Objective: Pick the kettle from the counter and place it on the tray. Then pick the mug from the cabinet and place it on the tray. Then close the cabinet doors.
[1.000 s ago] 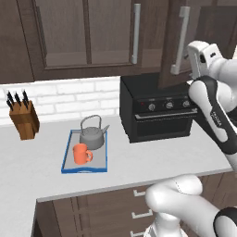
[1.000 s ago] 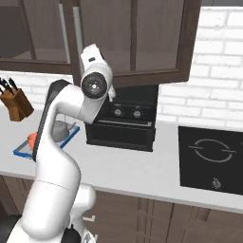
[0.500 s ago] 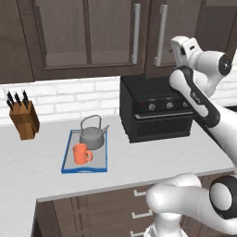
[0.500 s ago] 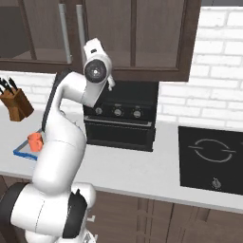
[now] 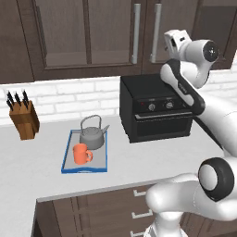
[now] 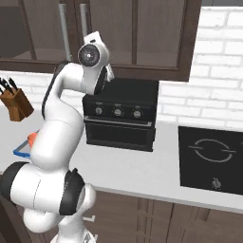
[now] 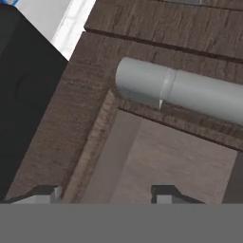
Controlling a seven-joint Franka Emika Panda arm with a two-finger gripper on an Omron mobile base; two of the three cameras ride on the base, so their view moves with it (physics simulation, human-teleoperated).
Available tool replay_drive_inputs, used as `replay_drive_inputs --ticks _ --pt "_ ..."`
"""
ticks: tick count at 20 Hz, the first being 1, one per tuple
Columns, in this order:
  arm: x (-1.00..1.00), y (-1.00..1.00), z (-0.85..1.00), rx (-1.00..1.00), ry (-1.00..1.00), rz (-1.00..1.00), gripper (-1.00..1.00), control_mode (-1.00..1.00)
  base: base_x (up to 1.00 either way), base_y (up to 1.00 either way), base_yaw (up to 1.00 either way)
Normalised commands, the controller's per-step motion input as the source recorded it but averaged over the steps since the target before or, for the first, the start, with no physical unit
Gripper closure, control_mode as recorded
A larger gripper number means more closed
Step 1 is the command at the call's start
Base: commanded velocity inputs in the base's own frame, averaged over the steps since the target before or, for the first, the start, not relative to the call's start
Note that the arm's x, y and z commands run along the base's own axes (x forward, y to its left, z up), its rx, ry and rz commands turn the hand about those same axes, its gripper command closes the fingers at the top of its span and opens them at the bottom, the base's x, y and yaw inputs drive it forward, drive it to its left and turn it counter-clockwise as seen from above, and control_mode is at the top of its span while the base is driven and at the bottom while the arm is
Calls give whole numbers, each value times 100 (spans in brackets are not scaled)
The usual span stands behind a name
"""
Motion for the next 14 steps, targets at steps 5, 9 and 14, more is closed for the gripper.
replay_drive_inputs --ticks 5,9,14 --pt "21 -12 -13 0 15 -6 -100 -100 0 0 0" --pt "8 -11 -19 0 1 -1 -100 -100 0 0 0" --pt "10 -4 -23 0 0 0 -100 -100 0 0 0"
